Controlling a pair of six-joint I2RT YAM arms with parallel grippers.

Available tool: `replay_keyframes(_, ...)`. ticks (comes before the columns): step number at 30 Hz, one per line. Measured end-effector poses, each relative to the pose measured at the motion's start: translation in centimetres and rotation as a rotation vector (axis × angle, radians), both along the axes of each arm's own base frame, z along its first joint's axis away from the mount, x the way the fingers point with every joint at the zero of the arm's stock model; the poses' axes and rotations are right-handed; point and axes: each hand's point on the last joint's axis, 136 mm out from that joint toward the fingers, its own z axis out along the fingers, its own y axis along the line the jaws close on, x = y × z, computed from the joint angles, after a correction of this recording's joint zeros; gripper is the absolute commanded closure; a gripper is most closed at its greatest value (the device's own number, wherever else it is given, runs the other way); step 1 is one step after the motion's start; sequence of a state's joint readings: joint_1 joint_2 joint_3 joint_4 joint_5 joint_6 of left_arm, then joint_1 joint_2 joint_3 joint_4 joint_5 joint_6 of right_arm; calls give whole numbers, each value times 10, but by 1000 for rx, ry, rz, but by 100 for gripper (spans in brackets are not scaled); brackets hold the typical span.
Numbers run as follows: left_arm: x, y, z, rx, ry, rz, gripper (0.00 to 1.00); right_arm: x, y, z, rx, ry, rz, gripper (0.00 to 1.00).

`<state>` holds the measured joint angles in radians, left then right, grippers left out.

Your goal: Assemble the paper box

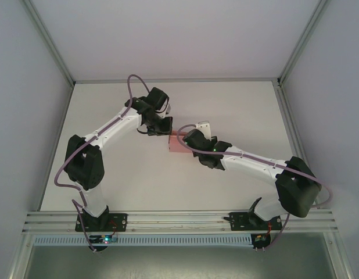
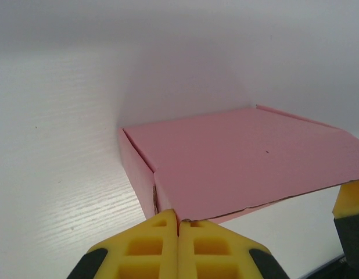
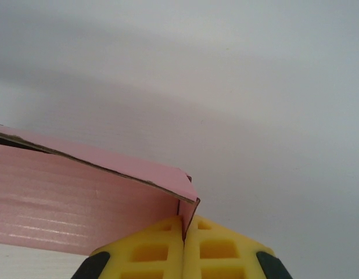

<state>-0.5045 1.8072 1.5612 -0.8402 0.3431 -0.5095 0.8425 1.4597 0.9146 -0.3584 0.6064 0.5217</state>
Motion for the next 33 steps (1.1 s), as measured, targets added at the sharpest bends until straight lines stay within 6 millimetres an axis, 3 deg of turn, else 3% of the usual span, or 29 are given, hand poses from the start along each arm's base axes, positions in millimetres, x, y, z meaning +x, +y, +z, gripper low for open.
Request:
replay_keyframes(7,4,4,-8,52,-125,-56,100,3,2,-1,20,-22,-3,100)
replay_keyframes(13,-13,1,-33,160,-216,-165,100,4,1,-8,46,-63,-10,100)
replay_keyframes(21,-14,2,-33,129,-307,-160,100,3,0,-8,122,-138,0,98)
replay_keyframes(23,-15,1,-32,118,-314,-160,88,0,0,-8,140,-151,15,98)
replay_keyframes(25,-17,0,-31,107,-306,-156,83,-3,-1,-7,151,-163,25,98)
replay_keyframes(27,-19,-3,-31,85,-290,-150,68,-5,0,-7,160,-168,34,98)
replay_keyframes(30,-26,-5,-31,62,-252,-149,59,-5,1,-7,158,-171,43,98)
replay_keyframes(33,-31,-7,-31,43,-225,-145,43,-5,1,-7,158,-172,44,98)
